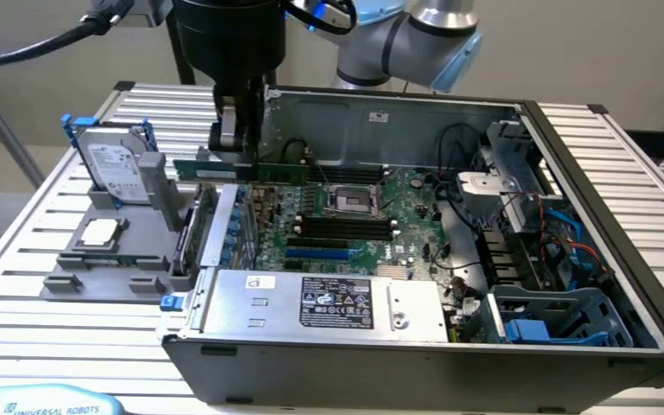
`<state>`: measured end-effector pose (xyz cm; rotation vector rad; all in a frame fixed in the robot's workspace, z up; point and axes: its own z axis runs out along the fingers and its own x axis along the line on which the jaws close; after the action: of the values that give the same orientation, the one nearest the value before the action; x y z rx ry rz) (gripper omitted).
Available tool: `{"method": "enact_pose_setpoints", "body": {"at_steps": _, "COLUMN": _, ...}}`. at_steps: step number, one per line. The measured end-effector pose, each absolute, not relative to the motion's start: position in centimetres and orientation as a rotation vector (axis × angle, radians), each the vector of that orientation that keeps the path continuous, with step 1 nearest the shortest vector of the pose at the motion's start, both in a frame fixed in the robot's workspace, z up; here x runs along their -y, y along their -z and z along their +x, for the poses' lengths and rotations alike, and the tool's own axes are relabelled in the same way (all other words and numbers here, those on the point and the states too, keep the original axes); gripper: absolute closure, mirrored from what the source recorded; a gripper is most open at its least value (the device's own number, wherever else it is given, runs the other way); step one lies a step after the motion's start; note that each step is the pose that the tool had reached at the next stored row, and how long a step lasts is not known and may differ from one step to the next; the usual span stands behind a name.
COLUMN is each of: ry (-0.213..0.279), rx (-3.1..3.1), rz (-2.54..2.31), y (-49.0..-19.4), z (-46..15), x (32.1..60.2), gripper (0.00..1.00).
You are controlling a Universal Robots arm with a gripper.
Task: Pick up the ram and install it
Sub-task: 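Pick up the ram and move it above insertion slot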
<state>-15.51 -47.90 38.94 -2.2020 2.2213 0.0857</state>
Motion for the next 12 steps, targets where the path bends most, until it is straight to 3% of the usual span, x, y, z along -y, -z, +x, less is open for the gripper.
{"method": "enact_pose_setpoints", "body": {"at_steps": 12, "ry": -0.099, "rx": -2.217, "rz": -2.198, "y": -38.9, "z": -10.1, "x": 47.0, "gripper": 0.87}}
